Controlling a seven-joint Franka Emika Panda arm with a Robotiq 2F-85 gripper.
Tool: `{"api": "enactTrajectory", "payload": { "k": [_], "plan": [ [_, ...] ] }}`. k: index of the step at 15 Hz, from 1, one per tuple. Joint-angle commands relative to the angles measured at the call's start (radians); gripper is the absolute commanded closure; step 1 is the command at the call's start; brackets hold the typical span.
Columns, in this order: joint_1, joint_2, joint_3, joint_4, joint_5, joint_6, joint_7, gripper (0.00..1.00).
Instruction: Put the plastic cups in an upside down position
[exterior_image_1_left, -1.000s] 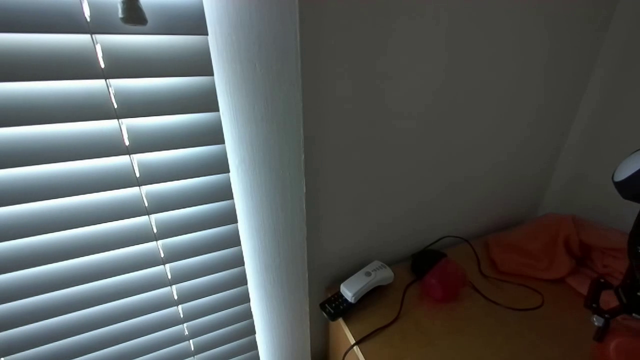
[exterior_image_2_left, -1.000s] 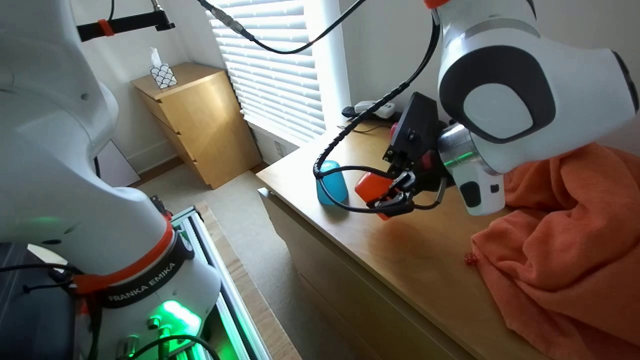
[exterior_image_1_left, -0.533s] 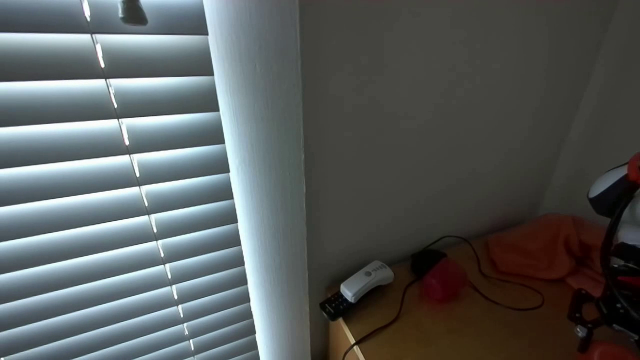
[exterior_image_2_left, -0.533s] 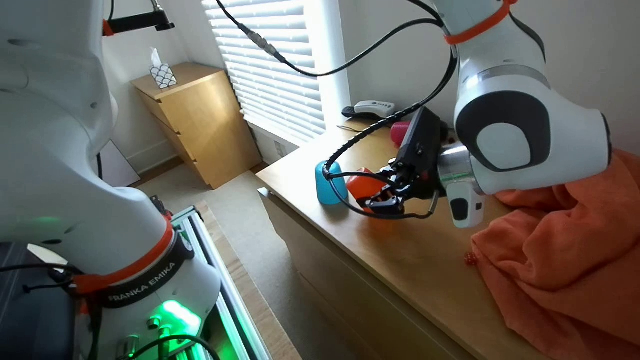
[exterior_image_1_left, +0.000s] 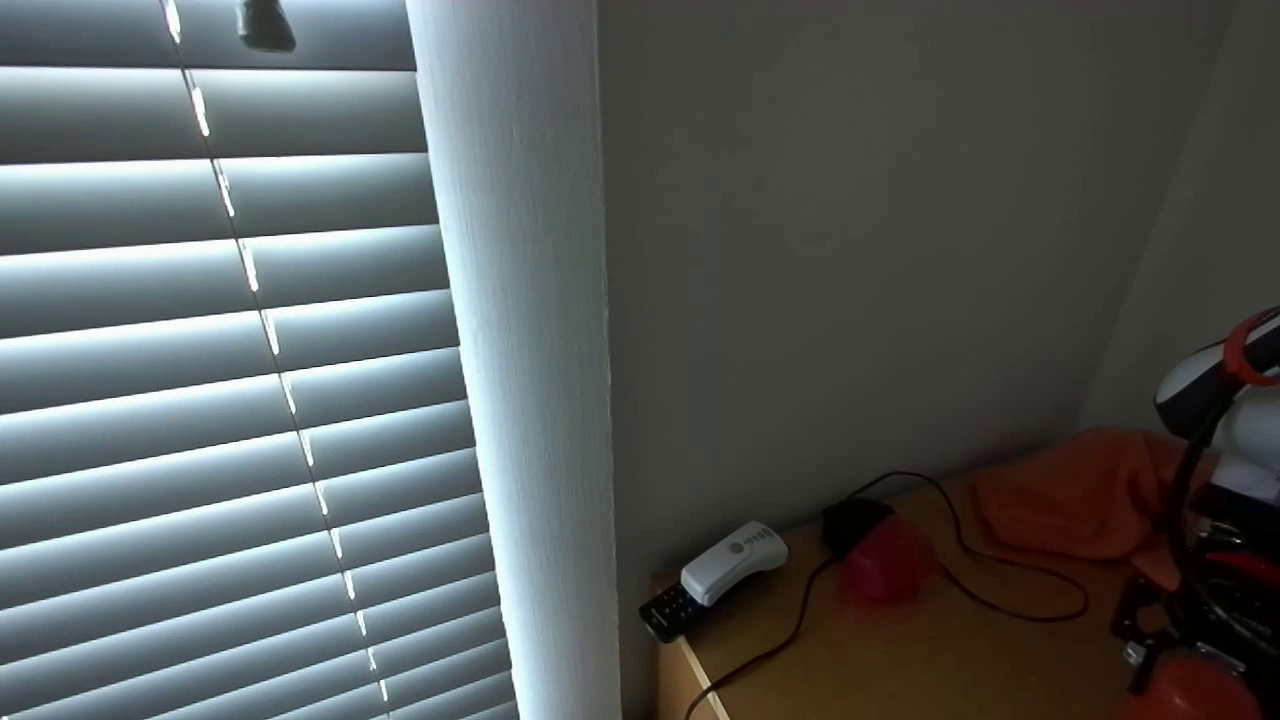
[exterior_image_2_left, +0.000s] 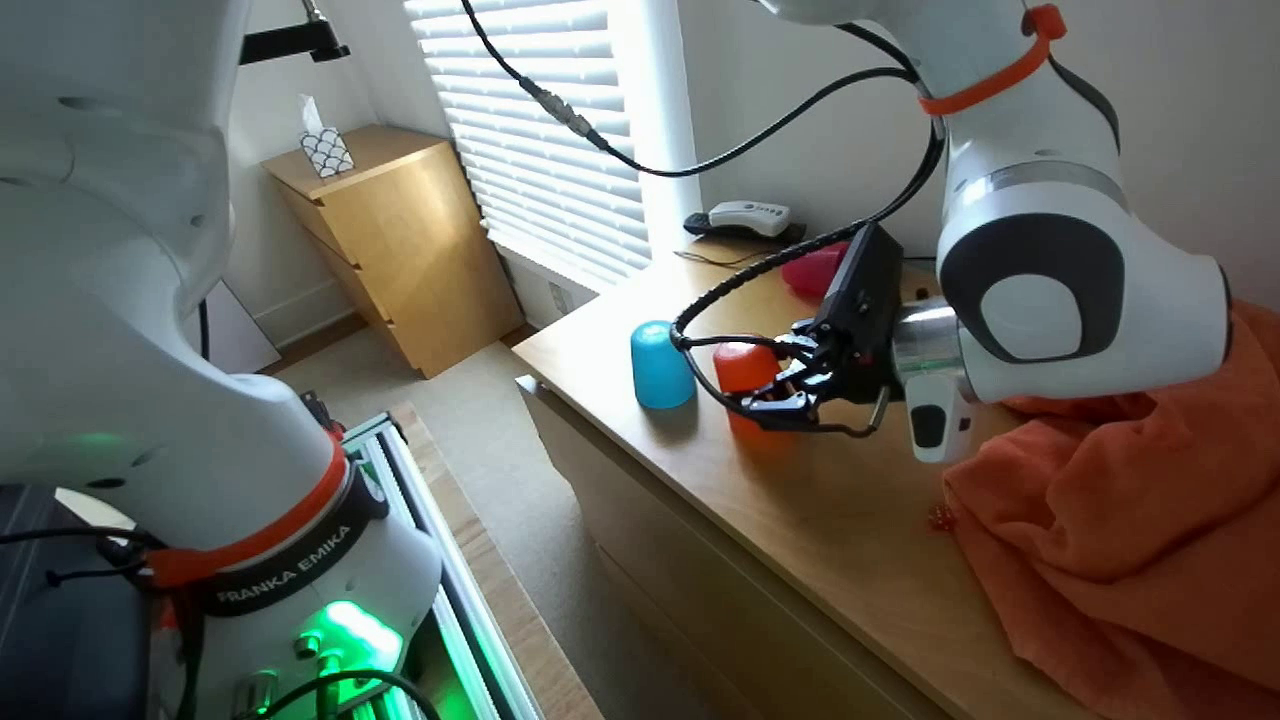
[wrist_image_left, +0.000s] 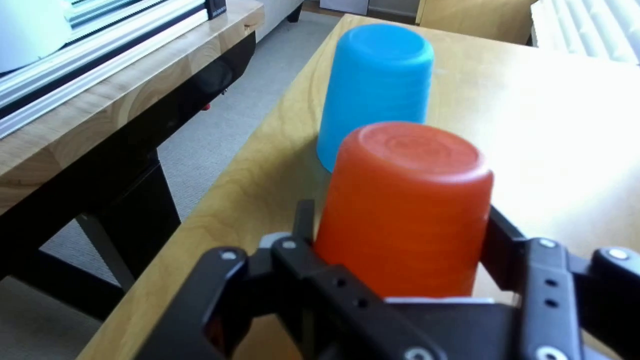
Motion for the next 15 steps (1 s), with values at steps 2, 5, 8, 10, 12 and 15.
{"api": "enactTrajectory", "payload": {
  "k": [2,5,8,10,12,15],
  "plan": [
    [0.031,0.043,-0.032,0.037,0.013,0.035,0.050,0.00],
    [0.055,0.008,-0.047,0.009,0.001,0.090,0.072,0.00],
    [0.090,-0.053,-0.064,-0.036,-0.023,0.166,0.094,0.00],
    [0.120,-0.106,-0.076,-0.073,-0.057,0.225,0.107,0.00],
    [0.156,-0.165,-0.087,-0.115,-0.101,0.313,0.136,0.00],
    [0.203,-0.258,-0.082,-0.177,-0.175,0.453,0.204,0.00]
  ]
}}
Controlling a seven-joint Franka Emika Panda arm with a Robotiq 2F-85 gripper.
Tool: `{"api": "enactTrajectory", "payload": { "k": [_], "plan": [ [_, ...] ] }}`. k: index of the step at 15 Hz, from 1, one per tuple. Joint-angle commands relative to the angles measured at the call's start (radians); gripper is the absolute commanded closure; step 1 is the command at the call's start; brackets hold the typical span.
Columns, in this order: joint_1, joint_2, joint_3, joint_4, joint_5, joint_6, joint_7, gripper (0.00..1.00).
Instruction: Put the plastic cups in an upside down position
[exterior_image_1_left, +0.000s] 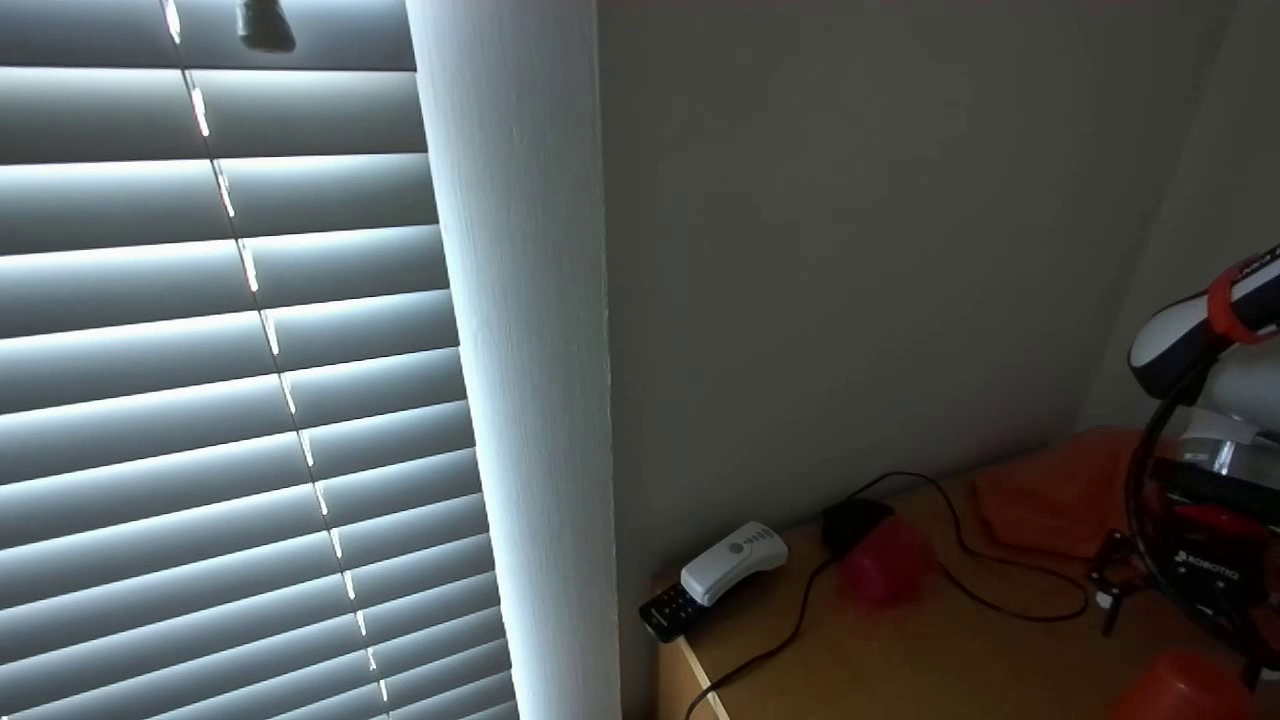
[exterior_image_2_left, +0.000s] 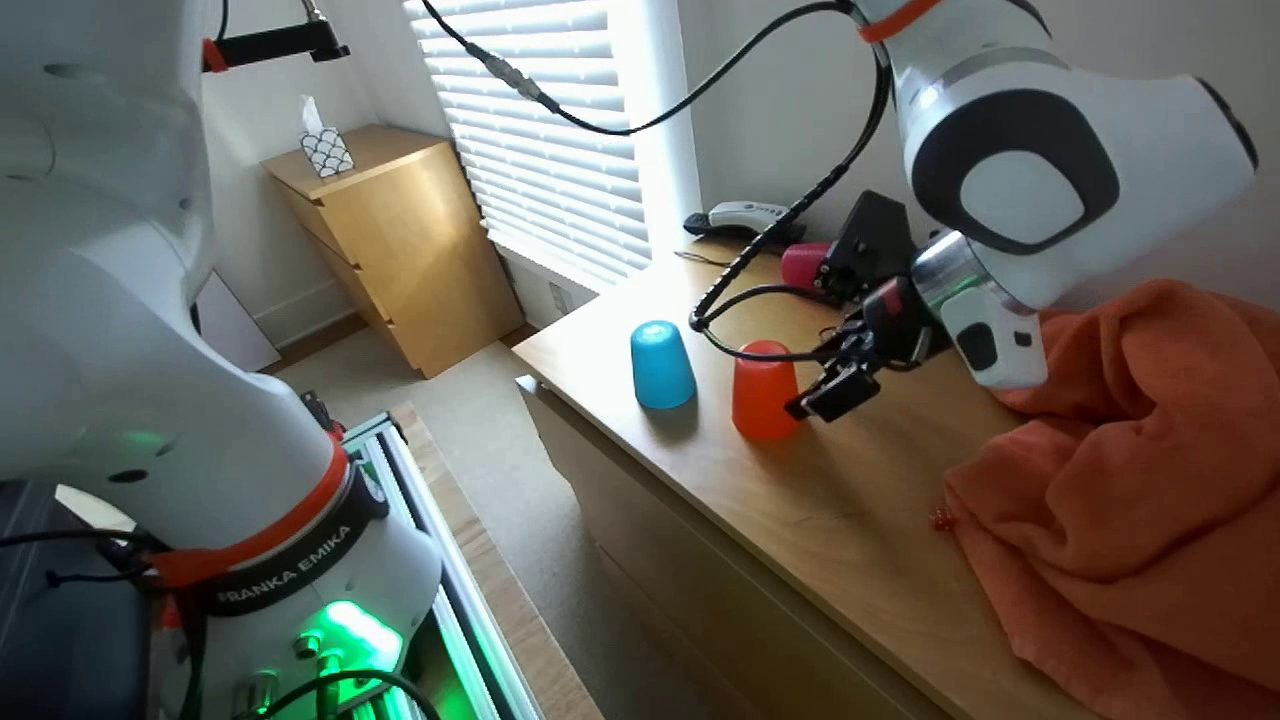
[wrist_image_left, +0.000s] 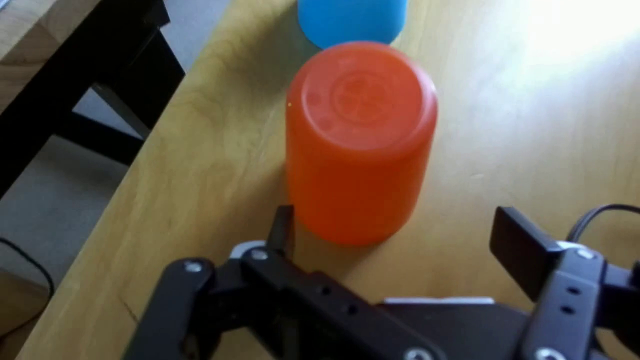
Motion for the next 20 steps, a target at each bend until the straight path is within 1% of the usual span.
{"api": "enactTrajectory", "payload": {
  "k": [1,6,9,10,13,16,18,20],
  "plan": [
    [0.072,-0.149,-0.002,-0.128,-0.087,0.180,0.081,0.00],
    [0.154,-0.254,0.026,-0.191,-0.168,0.393,0.221,0.00],
    [0.196,-0.274,0.060,-0.194,-0.207,0.474,0.288,0.00],
    [0.154,-0.237,0.067,-0.149,-0.176,0.425,0.246,0.00],
    [0.180,-0.250,0.082,-0.154,-0.194,0.449,0.280,0.00],
    [0.178,-0.250,0.079,-0.160,-0.196,0.450,0.280,0.00],
    [0.173,-0.254,0.084,-0.181,-0.171,0.470,0.279,0.00],
    [0.170,-0.248,0.109,-0.168,-0.132,0.471,0.266,0.00]
  ]
}}
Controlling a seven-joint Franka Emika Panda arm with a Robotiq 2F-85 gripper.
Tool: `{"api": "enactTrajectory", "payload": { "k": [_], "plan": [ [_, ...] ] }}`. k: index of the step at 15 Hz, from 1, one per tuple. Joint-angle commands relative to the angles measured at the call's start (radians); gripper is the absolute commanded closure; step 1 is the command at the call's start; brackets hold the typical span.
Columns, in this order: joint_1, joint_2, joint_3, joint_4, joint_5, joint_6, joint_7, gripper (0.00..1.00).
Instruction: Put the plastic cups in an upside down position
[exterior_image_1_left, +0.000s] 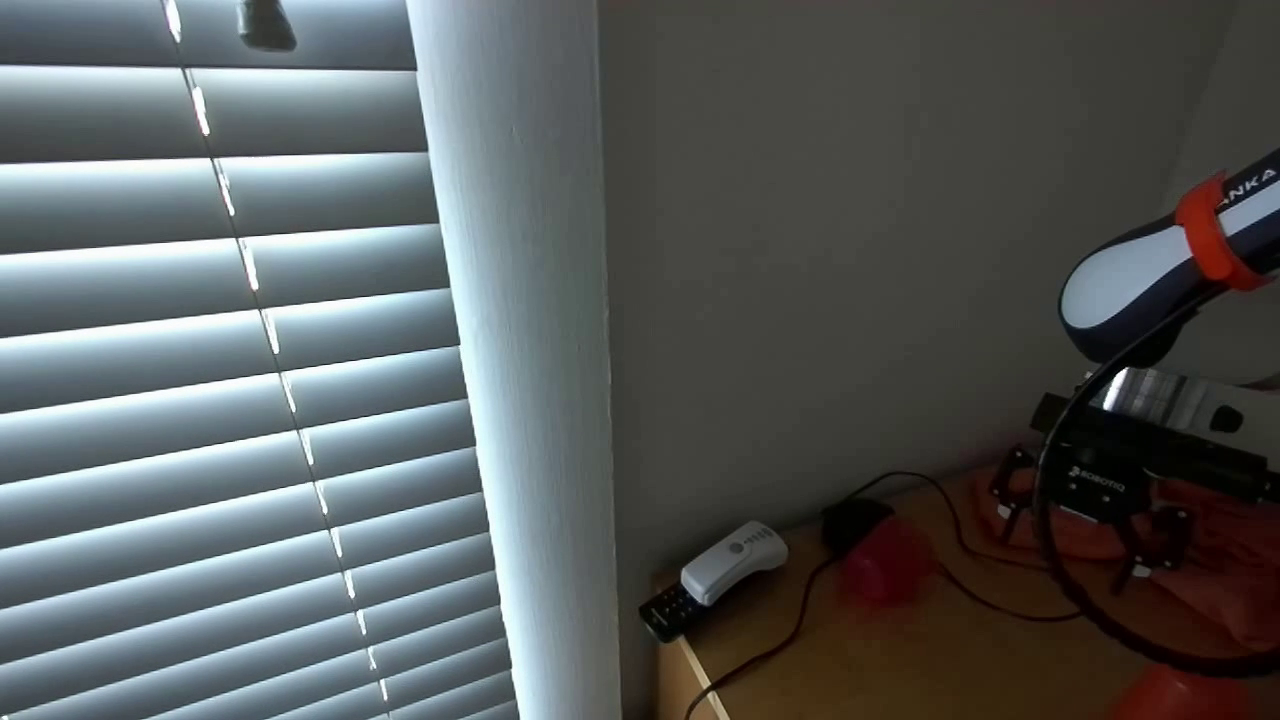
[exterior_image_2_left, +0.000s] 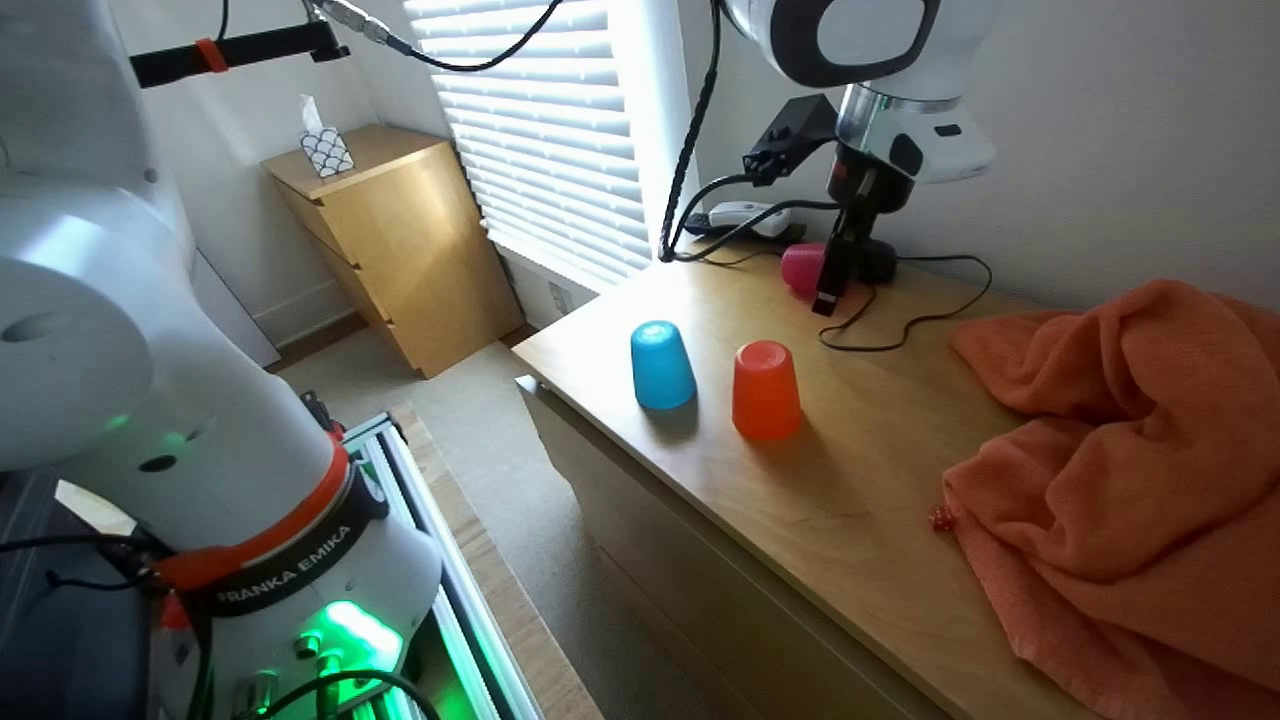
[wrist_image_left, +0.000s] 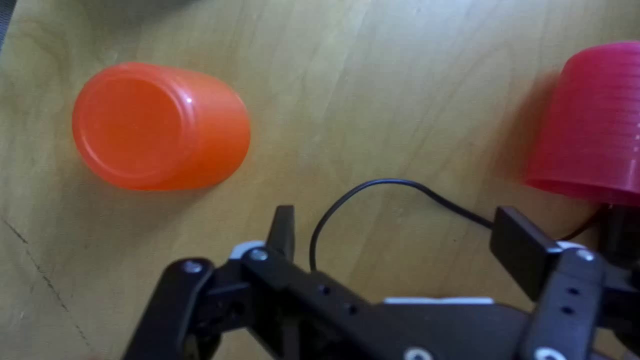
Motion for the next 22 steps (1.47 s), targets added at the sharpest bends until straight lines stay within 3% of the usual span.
{"api": "enactTrajectory", "payload": {
  "k": [1,7,8,13,22],
  "plan": [
    [-0.019,0.006,0.050,0.006,0.060,0.007,-0.004,0.00],
    [-0.002,0.047,0.095,0.086,0.066,0.004,0.018,0.00],
    [0.009,0.058,0.091,0.104,0.026,-0.003,0.027,0.00],
    [0.004,0.051,0.096,0.098,0.039,-0.001,0.006,0.00],
    [0.049,0.124,0.105,0.171,0.020,-0.009,0.176,0.00]
  ]
}}
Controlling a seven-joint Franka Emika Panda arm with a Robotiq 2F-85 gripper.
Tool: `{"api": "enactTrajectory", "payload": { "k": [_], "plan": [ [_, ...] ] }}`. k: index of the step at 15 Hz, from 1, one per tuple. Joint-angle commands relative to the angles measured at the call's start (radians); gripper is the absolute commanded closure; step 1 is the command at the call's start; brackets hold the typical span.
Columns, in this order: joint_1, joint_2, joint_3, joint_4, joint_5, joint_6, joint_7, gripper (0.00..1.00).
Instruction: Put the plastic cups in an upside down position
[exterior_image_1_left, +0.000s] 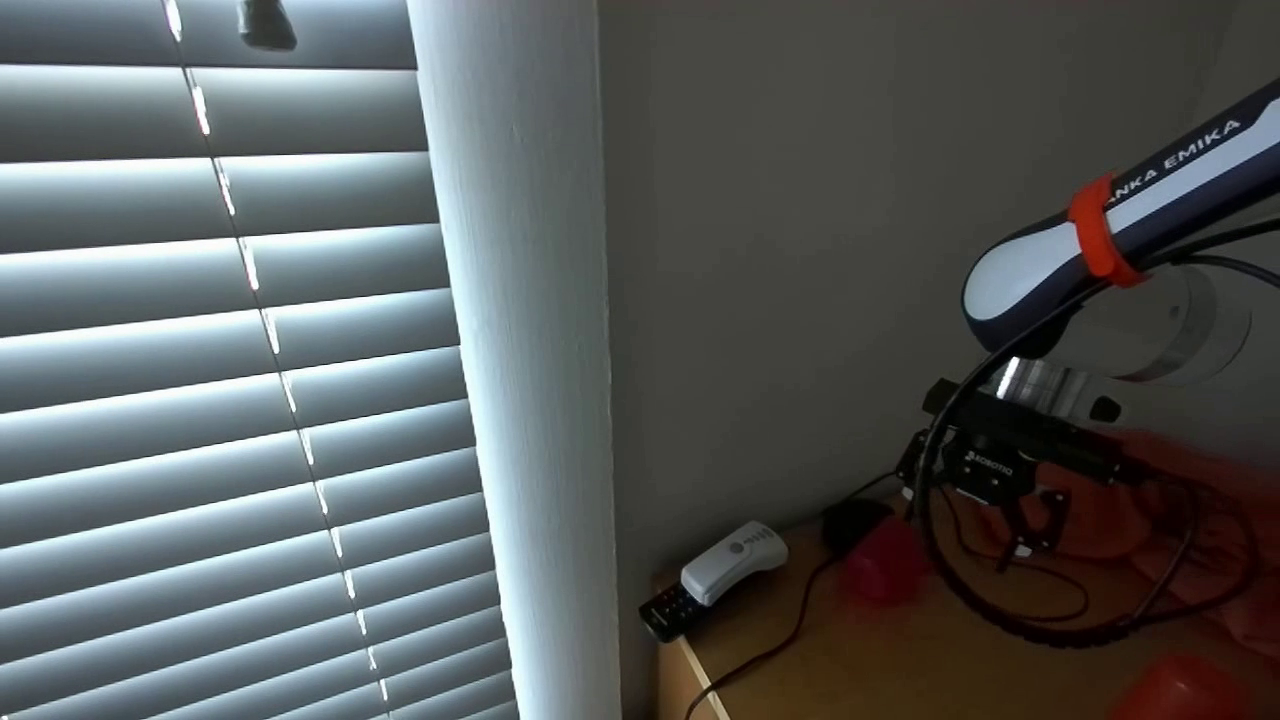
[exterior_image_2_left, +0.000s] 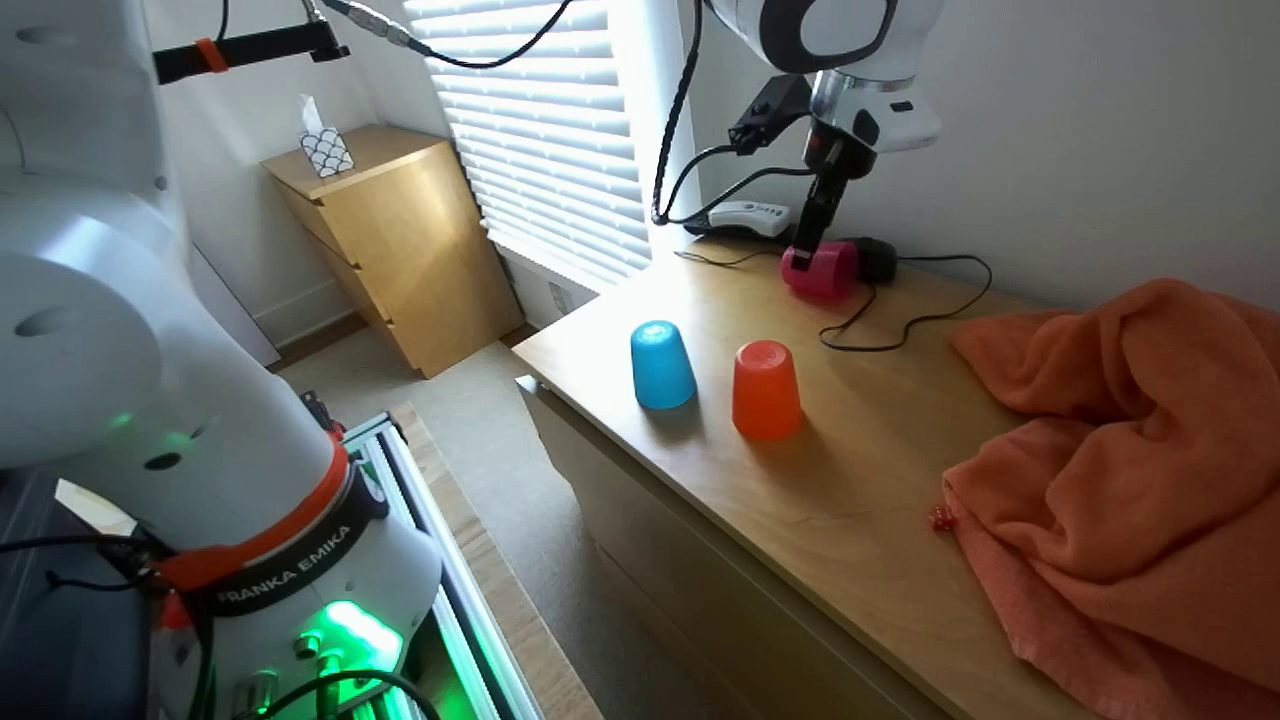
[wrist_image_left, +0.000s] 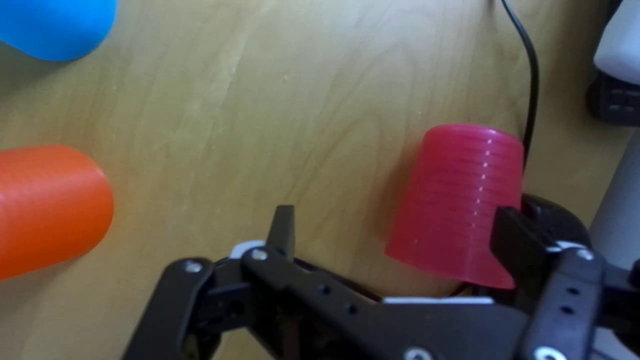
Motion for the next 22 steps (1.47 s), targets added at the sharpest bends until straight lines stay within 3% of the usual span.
{"api": "enactTrajectory", "payload": {
  "k": [1,16,17,19,22],
  "plan": [
    [0.023,0.041,0.004,0.038,-0.027,-0.007,0.079,0.00],
    [0.073,0.115,0.001,0.081,-0.134,0.073,0.139,0.03],
    [0.075,0.120,0.000,0.084,-0.141,0.068,0.143,0.21],
    [0.077,0.121,-0.003,0.088,-0.150,0.065,0.150,0.29],
    [0.077,0.118,-0.004,0.091,-0.163,0.060,0.160,0.56]
  ]
}}
